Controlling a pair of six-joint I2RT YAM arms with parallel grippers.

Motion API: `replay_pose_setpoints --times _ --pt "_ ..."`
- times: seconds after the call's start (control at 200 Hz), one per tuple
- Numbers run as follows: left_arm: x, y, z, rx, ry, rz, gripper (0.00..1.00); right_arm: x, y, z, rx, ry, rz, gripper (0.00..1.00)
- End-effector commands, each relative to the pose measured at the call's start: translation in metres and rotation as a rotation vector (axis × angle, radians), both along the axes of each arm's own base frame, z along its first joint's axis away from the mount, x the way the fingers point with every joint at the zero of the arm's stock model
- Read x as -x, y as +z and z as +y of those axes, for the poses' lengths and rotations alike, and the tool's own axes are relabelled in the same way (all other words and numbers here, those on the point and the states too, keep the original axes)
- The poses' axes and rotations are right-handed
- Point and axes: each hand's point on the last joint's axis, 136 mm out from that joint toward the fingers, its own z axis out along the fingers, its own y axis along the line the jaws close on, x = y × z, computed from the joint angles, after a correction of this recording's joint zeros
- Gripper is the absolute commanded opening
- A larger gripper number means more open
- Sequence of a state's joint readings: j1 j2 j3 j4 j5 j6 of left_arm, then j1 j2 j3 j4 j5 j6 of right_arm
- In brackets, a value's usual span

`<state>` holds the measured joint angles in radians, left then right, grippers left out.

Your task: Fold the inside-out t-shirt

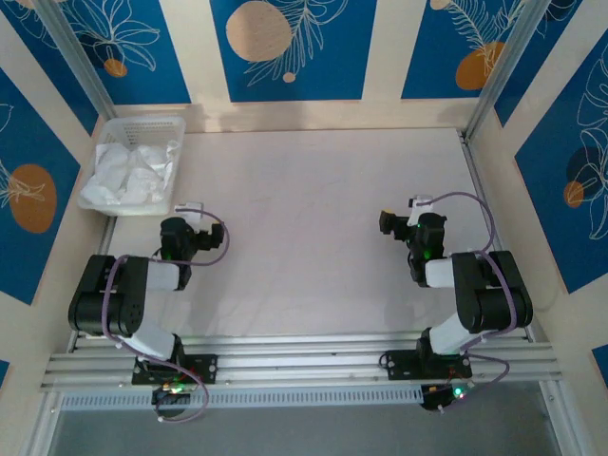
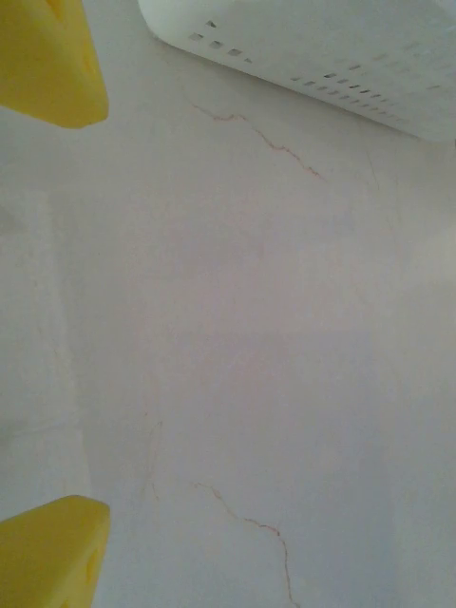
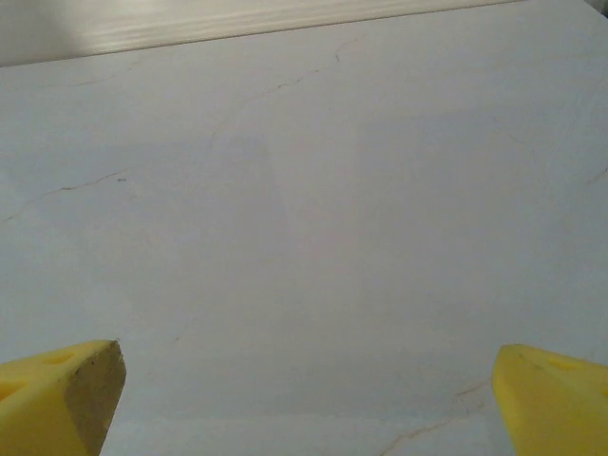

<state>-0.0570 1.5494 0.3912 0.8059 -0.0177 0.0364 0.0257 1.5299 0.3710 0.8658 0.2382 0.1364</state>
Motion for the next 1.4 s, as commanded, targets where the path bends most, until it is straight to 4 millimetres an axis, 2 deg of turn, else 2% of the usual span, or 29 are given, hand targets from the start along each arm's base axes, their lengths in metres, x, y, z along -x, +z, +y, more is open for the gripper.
replay_pose_setpoints --times 0.0,0.575,0.655,0.725,0.79,0.83,0.905,1.0,1.07,1.145,1.215,1.265,1.345,1.395 --pt "-0.007 0.015 -0.003 0.002 -0.024 -0.043 0.99 -0.004 0.010 0.007 0.013 0.037 -0.036 0.99" --pt "-0.007 0.015 -0.003 0.002 -0.023 -0.042 0.99 -0.006 0.009 0.009 -0.009 0.072 -0.018 0.99" --pt "-0.007 0.015 -0.003 0.005 -0.025 -0.044 0.99 -0.001 0.024 0.018 0.003 0.116 -0.033 0.99" --pt "-0.007 0.016 -0.003 0.001 -0.023 -0.050 0.99 0.009 0.049 0.024 0.005 0.127 -0.027 0.99" --pt "-0.007 0.024 -0.004 -0.018 -0.019 -0.046 0.99 0.018 0.069 0.014 -0.090 0.023 0.001 0.99" --pt "-0.007 0.033 -0.003 -0.032 0.004 -0.016 0.99 0.025 0.079 0.015 -0.170 -0.005 0.029 0.99" --pt "-0.005 0.055 0.001 -0.012 0.055 0.030 0.99 0.040 0.093 0.036 -0.292 0.055 0.097 0.99" --pt "0.001 0.106 0.006 0.130 0.142 -0.019 0.99 0.058 0.108 0.075 -0.398 0.190 0.204 0.99" --pt "0.005 0.139 0.029 0.246 0.346 -0.010 0.99 0.069 0.115 0.110 -0.443 0.308 0.307 0.99" --pt "0.006 0.160 0.058 0.340 0.555 0.066 0.99 0.081 0.118 0.148 -0.470 0.437 0.442 0.99" --pt "-0.010 0.170 0.077 0.393 0.604 0.161 0.99 0.091 0.122 0.176 -0.476 0.518 0.551 0.99" --pt "-0.026 0.174 0.095 0.439 0.641 0.204 0.99 0.094 0.124 0.187 -0.466 0.539 0.604 0.99" --pt "-0.057 0.167 0.119 0.562 0.654 0.272 0.99 0.096 0.128 0.199 -0.456 0.562 0.637 0.99" --pt "-0.079 0.156 0.132 0.622 0.651 0.310 0.99 0.096 0.130 0.202 -0.455 0.570 0.636 0.99"
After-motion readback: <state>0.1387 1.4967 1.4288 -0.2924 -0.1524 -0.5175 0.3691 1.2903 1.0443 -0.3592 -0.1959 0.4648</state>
